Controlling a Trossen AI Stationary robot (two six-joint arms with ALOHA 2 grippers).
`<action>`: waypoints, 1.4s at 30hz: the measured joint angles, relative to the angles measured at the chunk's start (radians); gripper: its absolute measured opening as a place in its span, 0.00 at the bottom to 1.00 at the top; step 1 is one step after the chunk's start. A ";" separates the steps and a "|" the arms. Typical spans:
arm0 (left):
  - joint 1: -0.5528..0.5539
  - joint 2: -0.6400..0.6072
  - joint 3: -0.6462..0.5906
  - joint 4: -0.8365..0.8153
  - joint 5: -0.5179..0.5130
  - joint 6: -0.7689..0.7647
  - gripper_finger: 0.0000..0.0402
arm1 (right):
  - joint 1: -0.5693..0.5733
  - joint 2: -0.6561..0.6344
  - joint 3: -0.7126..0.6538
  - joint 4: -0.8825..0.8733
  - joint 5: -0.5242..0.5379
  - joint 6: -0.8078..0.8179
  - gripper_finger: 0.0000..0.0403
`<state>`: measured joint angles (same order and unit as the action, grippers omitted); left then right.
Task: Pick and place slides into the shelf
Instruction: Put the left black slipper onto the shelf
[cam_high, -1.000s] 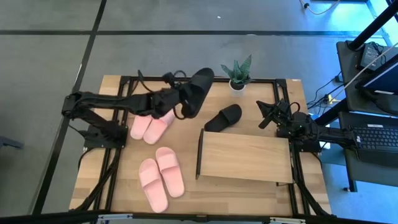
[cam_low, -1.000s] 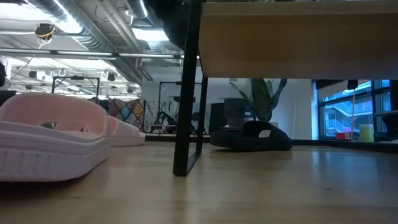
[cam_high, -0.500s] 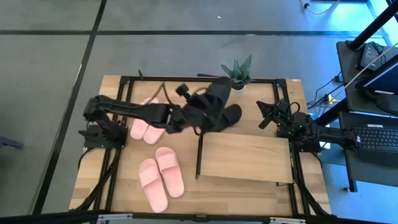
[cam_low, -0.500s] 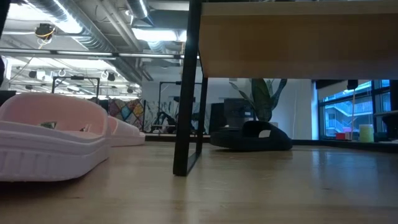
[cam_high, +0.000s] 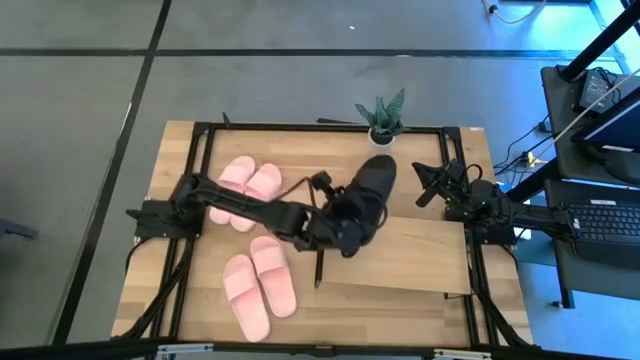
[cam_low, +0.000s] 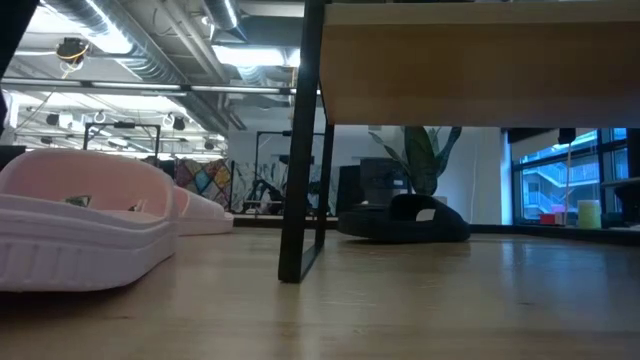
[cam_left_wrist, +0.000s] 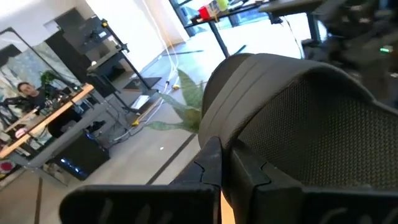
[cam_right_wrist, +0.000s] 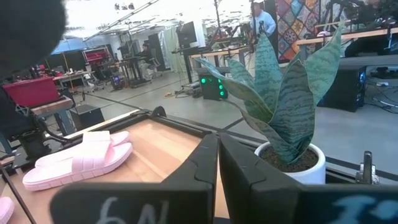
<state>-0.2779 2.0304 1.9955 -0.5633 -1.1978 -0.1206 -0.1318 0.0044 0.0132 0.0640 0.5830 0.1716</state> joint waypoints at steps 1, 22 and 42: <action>-0.009 0.013 0.025 -0.021 -0.004 -0.020 0.00 | 0.000 0.000 0.000 0.000 0.000 0.000 0.05; -0.081 0.114 0.185 -0.566 0.093 -0.502 0.00 | 0.000 0.000 0.000 0.000 -0.002 0.006 0.05; -0.041 0.138 0.184 -0.555 0.141 -0.498 0.00 | 0.000 0.000 0.047 0.005 -0.025 0.449 0.05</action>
<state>-0.3193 2.1681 2.1799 -1.1180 -1.0566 -0.6189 -0.1318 0.0044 0.0603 0.0687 0.5580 0.6201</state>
